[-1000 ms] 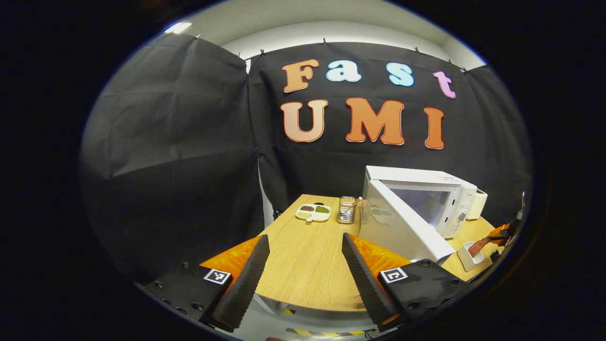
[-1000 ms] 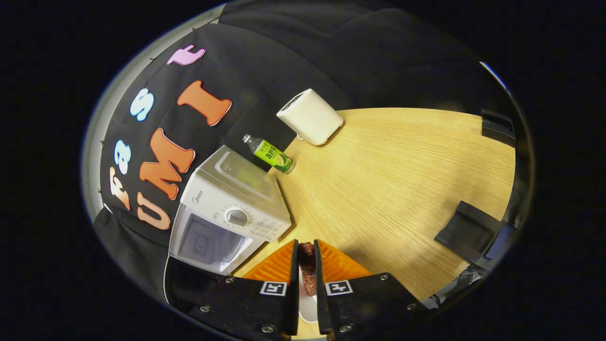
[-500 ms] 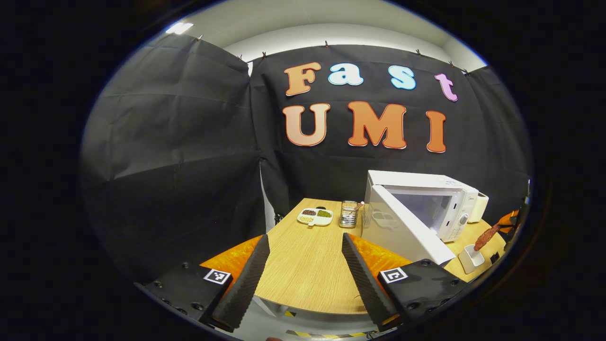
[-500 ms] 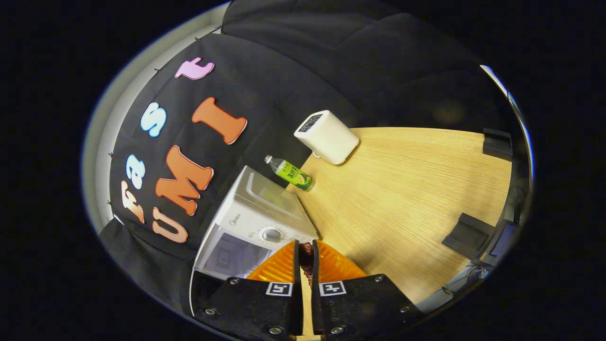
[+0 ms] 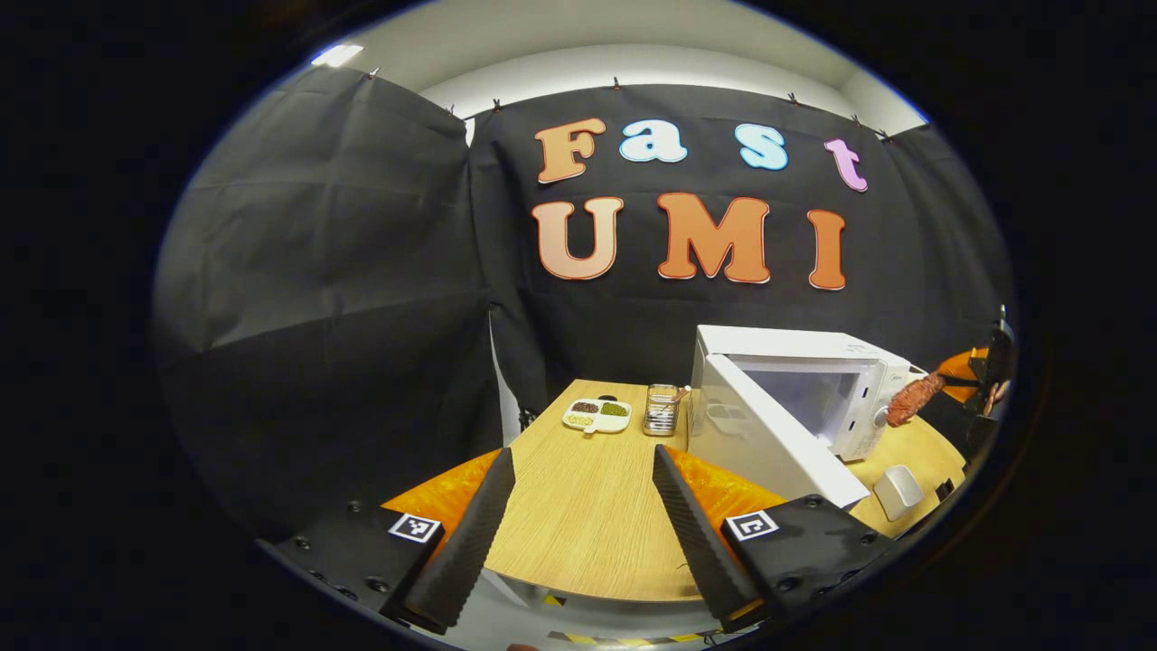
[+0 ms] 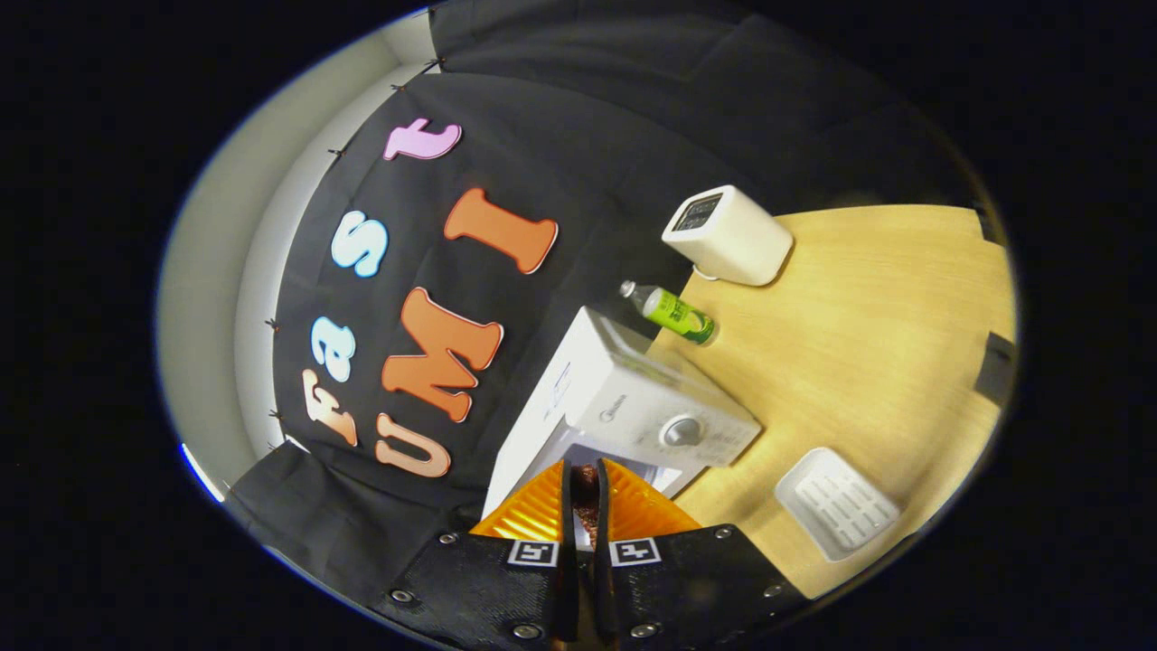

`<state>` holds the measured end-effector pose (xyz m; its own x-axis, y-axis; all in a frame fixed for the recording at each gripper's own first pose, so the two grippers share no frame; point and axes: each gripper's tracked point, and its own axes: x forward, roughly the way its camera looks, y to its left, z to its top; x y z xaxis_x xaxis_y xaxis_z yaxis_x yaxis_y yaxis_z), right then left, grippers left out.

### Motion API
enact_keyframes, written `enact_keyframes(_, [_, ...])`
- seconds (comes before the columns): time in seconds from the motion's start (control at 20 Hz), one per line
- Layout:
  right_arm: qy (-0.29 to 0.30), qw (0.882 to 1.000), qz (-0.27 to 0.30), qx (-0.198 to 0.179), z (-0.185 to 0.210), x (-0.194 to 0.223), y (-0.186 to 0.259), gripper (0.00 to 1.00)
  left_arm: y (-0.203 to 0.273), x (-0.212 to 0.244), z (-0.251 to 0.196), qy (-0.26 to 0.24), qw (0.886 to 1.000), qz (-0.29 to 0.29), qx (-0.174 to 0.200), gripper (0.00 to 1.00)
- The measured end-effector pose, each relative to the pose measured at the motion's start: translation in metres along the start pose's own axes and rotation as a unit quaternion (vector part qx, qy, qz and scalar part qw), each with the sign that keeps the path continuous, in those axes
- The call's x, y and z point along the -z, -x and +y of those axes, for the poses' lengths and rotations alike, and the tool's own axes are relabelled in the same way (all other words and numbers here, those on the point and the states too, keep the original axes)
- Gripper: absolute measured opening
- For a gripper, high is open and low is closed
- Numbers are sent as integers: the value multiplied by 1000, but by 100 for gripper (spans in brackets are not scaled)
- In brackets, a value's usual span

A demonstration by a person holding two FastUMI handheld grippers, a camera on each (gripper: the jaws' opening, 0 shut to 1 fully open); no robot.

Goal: Open the microwave oven with the left hand, put the food in, and close the microwave oven.

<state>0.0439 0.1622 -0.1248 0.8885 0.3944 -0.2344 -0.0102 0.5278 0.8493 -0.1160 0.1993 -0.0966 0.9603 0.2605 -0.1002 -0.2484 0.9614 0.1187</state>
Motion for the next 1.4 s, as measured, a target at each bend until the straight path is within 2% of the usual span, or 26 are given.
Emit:
enact_keyframes(0.25, [16,999,29,-26,34,53,-43,6,0,-7,-1,-10,1000,-8,5,98])
enact_keyframes(0.5, [9,998,48,-34,40,100,-87,6,-1,-9,2,4,1000,-11,6,95])
enact_keyframes(0.6, [-4,998,53,-29,35,115,-104,6,-3,-8,8,-1,1000,-9,-3,98])
enact_keyframes(0.65, [-9,998,51,-26,31,121,-112,6,-4,-9,12,-3,1000,-11,-9,95])
enact_keyframes(0.7, [-12,999,45,-20,28,124,-122,6,-5,-10,15,-4,1000,-12,-12,98])
enact_keyframes(0.85, [-23,999,25,-9,20,133,-155,6,-11,-10,23,-6,1000,-10,-16,98])
enact_keyframes(0.9, [-24,1000,18,-1,15,136,-166,6,-16,-9,28,-5,1000,-10,-19,95])
enact_keyframes(1.0, [-28,1000,-3,13,8,138,-188,6,-23,-6,34,2,1000,-8,-22,98])
enact_keyframes(1.15, [-19,999,-31,40,-5,140,-218,6,-31,1,43,8,1000,-1,-25,98])
enact_keyframes(1.2, [-12,998,-33,50,-12,143,-226,6,-33,4,47,9,1000,1,-26,95])
enact_keyframes(1.3, [9,997,-38,70,-23,147,-236,7,-35,7,54,11,999,6,-30,98])
enact_keyframes(1.4, [16,997,-46,67,-22,142,-240,12,-36,10,59,13,999,8,-33,95])
